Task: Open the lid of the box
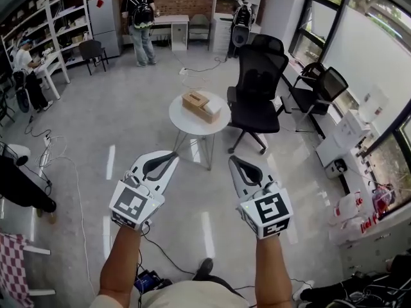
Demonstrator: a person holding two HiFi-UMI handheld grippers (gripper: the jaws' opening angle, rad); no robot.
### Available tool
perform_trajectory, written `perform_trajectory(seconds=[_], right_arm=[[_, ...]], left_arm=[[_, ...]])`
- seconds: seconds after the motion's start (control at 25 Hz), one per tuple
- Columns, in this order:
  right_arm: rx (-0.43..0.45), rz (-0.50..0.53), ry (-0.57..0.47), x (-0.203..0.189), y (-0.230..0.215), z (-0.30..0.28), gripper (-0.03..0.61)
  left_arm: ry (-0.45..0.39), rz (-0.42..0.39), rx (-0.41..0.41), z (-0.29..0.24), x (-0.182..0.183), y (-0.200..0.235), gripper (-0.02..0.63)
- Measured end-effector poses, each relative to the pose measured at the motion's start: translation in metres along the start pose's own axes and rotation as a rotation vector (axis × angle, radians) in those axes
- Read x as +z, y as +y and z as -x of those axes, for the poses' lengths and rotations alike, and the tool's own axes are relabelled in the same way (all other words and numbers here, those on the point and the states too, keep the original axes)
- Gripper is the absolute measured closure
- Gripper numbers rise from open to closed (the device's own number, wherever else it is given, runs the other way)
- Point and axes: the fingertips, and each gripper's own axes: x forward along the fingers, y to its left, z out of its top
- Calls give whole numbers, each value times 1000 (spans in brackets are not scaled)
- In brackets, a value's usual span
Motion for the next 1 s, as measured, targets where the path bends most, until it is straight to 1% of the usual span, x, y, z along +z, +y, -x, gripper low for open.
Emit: perform_trajectory(seconds=[0.24, 0.52, 0.72, 0.88, 1.0], right_arm=[[30, -11, -13, -11, -51, -15, 586], [28, -18, -10, -28, -97, -30, 586], [17, -32, 1, -39, -120, -44, 586], [-9, -35, 17, -47, -136, -60, 586], [-39, -30, 32, -48, -151, -78, 586]], left_arm=[[18, -2, 33, -50, 3, 2, 595], [29, 2, 44, -99, -3, 6, 595], [33, 0, 24, -129, -10, 12, 595], [28, -3, 21, -156, -15, 31, 595], [5, 6, -22, -181, -22, 48, 595]])
